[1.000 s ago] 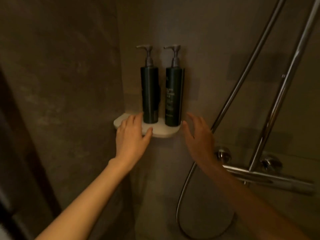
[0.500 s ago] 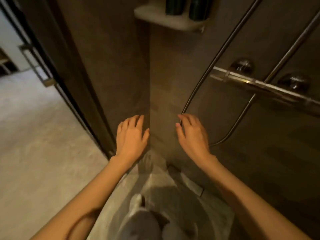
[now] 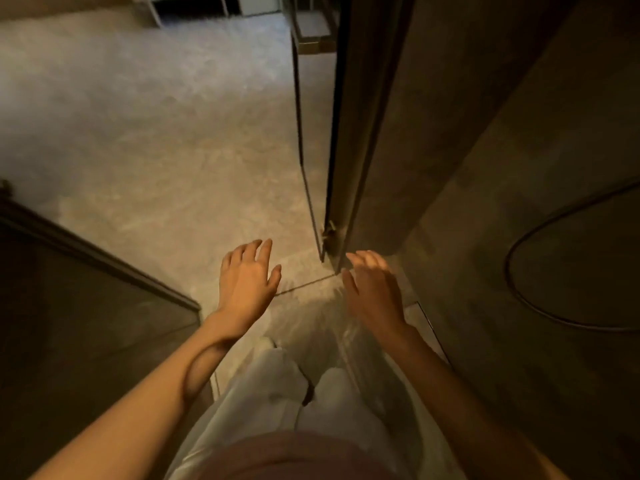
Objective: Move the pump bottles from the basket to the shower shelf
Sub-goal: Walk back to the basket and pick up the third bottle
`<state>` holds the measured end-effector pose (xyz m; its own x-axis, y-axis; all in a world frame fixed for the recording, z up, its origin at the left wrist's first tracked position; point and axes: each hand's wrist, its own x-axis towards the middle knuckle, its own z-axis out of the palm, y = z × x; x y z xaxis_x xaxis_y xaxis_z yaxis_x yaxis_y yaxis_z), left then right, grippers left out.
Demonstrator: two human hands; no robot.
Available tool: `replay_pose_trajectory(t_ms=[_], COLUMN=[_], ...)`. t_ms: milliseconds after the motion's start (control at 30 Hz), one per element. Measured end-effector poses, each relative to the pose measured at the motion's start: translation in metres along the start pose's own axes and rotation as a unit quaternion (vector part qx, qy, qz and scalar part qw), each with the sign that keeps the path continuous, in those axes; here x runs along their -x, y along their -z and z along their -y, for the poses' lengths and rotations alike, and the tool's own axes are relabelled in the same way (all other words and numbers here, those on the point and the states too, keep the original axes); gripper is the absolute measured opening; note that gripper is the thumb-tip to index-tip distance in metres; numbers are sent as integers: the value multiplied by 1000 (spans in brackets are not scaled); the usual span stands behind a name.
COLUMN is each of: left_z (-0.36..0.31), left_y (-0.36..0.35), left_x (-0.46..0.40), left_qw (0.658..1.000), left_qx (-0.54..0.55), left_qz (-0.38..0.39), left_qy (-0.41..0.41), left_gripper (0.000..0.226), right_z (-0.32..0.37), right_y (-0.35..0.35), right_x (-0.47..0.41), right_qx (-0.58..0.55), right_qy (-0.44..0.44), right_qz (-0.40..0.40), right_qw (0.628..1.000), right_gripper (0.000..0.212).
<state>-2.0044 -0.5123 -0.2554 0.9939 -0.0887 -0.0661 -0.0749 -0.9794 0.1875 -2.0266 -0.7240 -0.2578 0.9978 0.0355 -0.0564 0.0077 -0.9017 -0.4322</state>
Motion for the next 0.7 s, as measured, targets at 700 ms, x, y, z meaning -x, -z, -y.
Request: replay_pose_trajectory(t_ms=[700], left_z=[250], left_y=[55], left_x=[-198], left_qw=[985], left_qx=[29], left_qz=[-21], left_qy=[168], left_gripper=[47], right_z=[234], right_y=[-96], right_x=[-302], right_qx=[-31], right_qy=[122], right_qz=[64], right_qw=[990], right_gripper=[39])
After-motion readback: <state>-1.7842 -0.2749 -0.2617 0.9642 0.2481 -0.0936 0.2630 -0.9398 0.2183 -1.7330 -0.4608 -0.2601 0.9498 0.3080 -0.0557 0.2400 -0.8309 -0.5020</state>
